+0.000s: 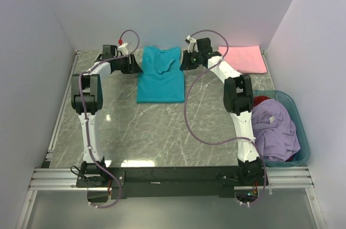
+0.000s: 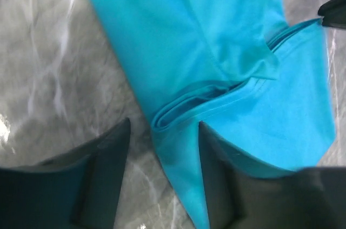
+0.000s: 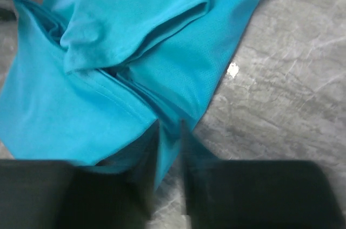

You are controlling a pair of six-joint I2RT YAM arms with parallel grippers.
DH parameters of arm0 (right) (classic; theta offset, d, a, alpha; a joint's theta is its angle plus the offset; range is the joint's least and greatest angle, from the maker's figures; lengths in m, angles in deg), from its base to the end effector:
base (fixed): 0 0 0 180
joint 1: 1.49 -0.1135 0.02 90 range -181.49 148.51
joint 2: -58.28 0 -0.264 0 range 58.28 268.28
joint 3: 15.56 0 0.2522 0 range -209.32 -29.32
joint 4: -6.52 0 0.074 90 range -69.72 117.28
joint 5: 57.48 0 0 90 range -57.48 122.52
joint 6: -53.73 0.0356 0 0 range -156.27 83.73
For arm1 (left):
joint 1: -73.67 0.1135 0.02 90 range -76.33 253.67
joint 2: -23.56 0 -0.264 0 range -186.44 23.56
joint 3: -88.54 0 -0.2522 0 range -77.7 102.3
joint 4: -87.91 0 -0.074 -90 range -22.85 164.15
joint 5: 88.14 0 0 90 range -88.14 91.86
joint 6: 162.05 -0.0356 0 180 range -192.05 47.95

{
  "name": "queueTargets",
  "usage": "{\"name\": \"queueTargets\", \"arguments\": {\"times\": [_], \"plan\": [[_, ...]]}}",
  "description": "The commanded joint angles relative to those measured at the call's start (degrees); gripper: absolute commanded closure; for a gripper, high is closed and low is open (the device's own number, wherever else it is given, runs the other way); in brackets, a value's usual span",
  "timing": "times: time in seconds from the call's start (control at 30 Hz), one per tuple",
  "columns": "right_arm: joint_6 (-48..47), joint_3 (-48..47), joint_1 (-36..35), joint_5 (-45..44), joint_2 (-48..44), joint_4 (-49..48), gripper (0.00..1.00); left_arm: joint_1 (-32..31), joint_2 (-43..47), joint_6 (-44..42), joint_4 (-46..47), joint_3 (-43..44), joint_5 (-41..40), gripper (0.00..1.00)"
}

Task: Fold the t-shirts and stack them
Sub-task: Fold the tshirt

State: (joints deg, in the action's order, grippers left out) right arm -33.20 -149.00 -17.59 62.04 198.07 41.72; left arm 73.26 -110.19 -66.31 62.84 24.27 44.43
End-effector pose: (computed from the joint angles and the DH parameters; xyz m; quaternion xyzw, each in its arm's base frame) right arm 0.5244 0.1696 0.1864 -0.2039 0.8643 0.2952 0.3526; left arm 0.5154 -0.0278 0.1577 0.1046 0.8606 -0.3524 0.3525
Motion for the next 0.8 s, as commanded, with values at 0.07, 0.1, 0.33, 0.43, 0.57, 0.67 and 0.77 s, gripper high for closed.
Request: {"name": "queueTargets", "arguments": {"times": [0.07,0.1,0.33,0.43,0.57,0.67,0.77], "plan": [[1.3,-3.3,0.3,-3.4,-1.3,2.3,0.50,2.1,2.8,3.0,-1.4,-2.1,-2.3,0.34],[1.2,-3.0,0.3,-3.6,-2.2,2.6,0.47,2.6,4.3,3.9,0.2,-3.9,-1.8,0.34],[4.6,4.7,0.1,2.3,-14.4,3.7,0.37,5.0,23.5,8.8,8.7,-21.4,9.4,0.31],[9.8,13.5,-0.9,9.7,-20.0,1.3,0.37,3.3,29.7,14.6,14.4,-31.3,15.5,0.13],[18.8,24.3,-4.2,18.9,-22.3,-6.7,0.36,-1.2,32.5,27.0,27.5,-42.5,18.9,0.01],[26.2,28.1,-6.3,22.9,-20.6,-13.1,0.36,-4.5,32.1,38.1,38.5,-46.9,19.0,0.01],[31.5,29.8,-7.8,24.5,-17.8,-17.8,0.37,-7.3,29.4,44.2,46.5,-49.1,19.0,0.01]]}}
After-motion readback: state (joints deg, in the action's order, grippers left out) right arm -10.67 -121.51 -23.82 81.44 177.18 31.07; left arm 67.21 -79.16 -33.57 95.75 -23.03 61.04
